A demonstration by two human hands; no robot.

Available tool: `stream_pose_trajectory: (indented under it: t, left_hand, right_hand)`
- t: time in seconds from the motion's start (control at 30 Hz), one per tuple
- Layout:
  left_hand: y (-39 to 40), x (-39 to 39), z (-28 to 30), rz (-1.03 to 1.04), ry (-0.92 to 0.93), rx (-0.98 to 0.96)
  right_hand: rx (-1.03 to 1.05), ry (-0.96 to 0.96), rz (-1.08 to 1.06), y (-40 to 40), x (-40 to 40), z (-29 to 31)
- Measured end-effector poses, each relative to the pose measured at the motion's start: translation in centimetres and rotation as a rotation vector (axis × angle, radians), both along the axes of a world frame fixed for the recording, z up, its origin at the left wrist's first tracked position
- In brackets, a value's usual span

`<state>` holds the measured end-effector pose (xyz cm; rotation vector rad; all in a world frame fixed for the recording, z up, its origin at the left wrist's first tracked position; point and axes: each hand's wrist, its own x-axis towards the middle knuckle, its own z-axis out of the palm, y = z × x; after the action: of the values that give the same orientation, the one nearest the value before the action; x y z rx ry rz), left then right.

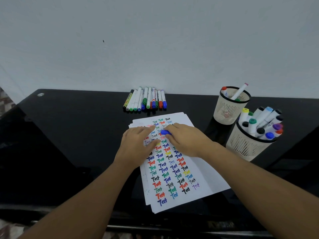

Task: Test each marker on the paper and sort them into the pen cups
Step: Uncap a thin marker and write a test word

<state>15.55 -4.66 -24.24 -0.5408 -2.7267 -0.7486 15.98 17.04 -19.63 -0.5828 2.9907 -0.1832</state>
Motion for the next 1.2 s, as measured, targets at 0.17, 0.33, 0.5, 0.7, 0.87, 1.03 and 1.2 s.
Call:
stream_pose_trajectory:
  t: [0.17,0.33,0.5,0.7,0.87,1.03,1.2]
  left_hand:
    - [-0.3,-0.4,-0.8,-0.063,0.066,-0.032]
    - [-0.4,-1.1,-1.8,-0.100,0.115,-0.037]
    - [-0.6,-1.2,-2.0,-0.110,0.155,-0.051]
    - [-0.4,-1.2,-1.5,0.000,0.074,-0.069]
    - [-0.1,-0.9,-1.0,0.083,-0.007,-0.085]
    - [0.2,-0.3,-0.3,-0.056,-0.086,-0.189]
    - [0.2,-0.3,0.1,-0.147,-0.176,-0.297]
  right_hand:
    - [0.067,0.014,0.052,-1.0,-0.5,-0.2]
    - [0.152,0.096,0.102,-1.2,-0.7,-0.3]
    - [0.137,0.067,0.072,-1.2,-0.3,0.5]
    - [-0.159,-0.024,-0.144,0.6,0.5,1.6]
    - [-0.568,0.000,-0.319,1.9,0.9,1.0]
    - [-0.792,-0.276,-0.298,2.8,1.6,0.4]
    - [-0.580,-0.070,-0.270,2.8,1.9,-1.4]
